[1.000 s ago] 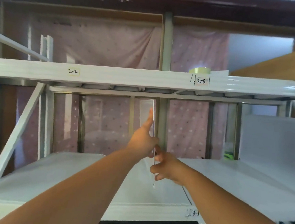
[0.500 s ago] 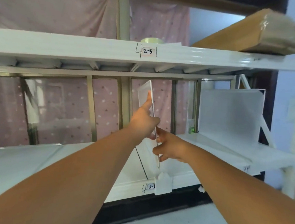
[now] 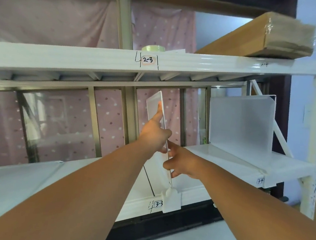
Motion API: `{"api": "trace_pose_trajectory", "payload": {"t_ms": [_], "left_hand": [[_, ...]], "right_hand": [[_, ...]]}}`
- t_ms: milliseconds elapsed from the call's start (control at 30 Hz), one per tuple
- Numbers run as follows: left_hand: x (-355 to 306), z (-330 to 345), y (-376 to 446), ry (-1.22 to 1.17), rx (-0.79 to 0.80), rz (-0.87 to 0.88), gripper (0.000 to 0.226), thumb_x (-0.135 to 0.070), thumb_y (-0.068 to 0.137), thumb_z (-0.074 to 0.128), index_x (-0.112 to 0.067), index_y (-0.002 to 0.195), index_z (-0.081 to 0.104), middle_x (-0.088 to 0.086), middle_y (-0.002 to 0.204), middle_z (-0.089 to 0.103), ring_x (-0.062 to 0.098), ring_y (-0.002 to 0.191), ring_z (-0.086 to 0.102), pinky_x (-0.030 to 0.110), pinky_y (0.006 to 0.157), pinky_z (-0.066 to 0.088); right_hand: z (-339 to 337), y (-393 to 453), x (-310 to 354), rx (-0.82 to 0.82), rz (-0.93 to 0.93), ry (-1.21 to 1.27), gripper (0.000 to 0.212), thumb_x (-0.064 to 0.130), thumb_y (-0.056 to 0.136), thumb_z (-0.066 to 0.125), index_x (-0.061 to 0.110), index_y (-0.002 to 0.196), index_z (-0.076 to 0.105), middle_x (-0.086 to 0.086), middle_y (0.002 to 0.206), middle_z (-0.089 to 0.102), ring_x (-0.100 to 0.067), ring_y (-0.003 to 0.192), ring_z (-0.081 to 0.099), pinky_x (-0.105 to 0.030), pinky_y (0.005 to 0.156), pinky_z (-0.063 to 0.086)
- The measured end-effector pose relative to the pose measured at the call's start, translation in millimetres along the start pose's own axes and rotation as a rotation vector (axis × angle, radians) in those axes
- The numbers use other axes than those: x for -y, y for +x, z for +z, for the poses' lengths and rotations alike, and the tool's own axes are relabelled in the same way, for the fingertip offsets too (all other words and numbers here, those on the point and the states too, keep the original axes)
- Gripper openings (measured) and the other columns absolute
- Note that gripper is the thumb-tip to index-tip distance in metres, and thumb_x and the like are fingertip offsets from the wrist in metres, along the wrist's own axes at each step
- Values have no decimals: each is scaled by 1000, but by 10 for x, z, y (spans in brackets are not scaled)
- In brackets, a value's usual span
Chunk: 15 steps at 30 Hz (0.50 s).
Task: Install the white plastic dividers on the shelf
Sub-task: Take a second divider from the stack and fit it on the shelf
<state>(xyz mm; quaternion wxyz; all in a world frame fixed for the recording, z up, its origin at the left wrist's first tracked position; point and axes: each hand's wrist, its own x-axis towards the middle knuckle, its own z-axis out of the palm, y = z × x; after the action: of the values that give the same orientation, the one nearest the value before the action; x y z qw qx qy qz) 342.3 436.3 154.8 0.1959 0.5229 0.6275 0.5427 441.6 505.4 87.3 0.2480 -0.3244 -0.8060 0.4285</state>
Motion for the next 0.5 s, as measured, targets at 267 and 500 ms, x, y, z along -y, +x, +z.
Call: {"api": "trace_pose_trajectory", "payload": {"t_ms": [267, 500], "left_hand": [[-18, 59, 64, 40, 7, 14, 98, 5, 97, 64, -54, 163, 22, 4, 150, 48, 23, 74, 57, 54, 63, 65], [-10, 29, 71, 50, 5, 30, 96, 4, 98, 64, -51, 164, 21, 2, 133, 53, 19, 70, 58, 55, 66, 66]], "right_hand": [[25, -28, -30, -24, 17, 42, 94, -4, 80, 60, 43, 153, 23, 3, 110, 51, -23, 98, 62, -40, 72, 63], [36, -30, -2, -46, 13, 36, 92, -7, 81, 61, 40, 153, 26, -5, 117, 53, -30, 103, 63, -47, 79, 62]]}}
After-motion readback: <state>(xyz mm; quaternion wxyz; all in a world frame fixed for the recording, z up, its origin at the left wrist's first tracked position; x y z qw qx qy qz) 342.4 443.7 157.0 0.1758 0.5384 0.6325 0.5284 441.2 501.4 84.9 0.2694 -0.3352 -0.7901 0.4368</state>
